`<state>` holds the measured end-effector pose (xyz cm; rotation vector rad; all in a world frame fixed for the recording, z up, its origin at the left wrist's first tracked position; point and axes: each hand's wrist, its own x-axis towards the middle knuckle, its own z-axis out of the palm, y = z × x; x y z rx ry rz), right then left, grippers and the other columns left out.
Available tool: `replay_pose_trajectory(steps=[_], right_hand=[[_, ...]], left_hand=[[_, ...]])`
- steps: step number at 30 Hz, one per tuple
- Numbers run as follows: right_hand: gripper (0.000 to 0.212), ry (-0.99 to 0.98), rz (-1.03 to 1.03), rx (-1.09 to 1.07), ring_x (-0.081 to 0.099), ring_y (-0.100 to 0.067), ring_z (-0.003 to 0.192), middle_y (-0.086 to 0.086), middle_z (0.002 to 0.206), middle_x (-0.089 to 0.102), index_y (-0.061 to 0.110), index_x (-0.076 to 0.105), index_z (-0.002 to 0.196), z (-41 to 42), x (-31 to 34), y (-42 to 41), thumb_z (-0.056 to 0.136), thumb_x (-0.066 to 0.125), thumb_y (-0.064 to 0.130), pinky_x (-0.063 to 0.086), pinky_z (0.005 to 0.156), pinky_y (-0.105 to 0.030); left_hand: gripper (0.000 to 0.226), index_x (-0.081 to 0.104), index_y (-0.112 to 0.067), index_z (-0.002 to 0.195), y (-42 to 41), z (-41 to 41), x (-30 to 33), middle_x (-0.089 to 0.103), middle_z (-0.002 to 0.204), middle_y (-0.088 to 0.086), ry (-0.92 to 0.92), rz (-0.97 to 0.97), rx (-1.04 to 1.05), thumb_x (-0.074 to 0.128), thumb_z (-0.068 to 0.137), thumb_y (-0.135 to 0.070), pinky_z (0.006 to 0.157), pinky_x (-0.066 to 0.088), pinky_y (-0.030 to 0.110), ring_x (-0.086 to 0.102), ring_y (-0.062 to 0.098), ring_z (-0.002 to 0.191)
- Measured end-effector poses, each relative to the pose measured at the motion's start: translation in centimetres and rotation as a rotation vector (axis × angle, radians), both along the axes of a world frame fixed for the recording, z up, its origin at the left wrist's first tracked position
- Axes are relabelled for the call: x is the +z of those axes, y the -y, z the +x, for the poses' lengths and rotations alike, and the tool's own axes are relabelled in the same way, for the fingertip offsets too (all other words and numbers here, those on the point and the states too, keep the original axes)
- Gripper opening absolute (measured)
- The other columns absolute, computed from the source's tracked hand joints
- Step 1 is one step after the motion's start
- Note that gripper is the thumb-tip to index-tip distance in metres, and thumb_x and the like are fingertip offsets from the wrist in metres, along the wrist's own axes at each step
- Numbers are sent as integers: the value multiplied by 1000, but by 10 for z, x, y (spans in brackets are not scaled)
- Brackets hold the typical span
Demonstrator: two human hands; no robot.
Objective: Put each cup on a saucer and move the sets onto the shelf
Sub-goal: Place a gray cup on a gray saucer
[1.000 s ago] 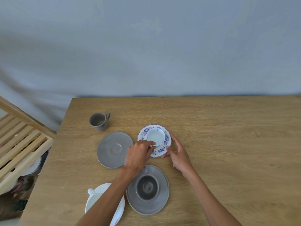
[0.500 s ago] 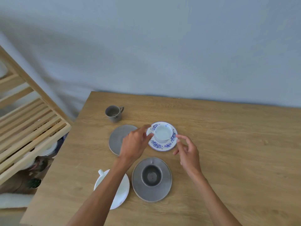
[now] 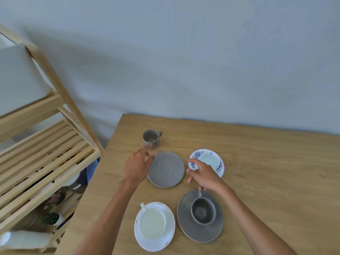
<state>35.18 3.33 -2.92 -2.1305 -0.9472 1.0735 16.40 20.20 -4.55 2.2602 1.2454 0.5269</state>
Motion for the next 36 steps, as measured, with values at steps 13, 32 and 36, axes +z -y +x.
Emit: replay_pose_trajectory(steps=[13,32,36], right_hand=[[55,116,-103,122,50,-1,33,3,75,79,32,34,153,-12,-25,-39,102,53,24,48,53,-18],[64,-126,-79,-94,48,-10,30,-4,81,80,36,36,154,-11,-42,-61,98,62,18,36,32,-20],[60,-139,-48,-142,48,-9,31,-5,82,80,40,39,151,-15,-44,-69,99,60,19,36,32,-19]], left_hand=[[40,53,-27,135,-49,10,-16,69,114,-1,-73,14,-69,55,97,-37,78,52,38,66,22,101],[17,69,-15,109,-65,0,-29,73,82,0,180,-8,-86,62,94,-16,62,56,35,66,14,68],[13,69,-21,106,-51,-20,-21,70,80,-7,227,-28,-122,62,95,-21,62,55,34,66,9,70]])
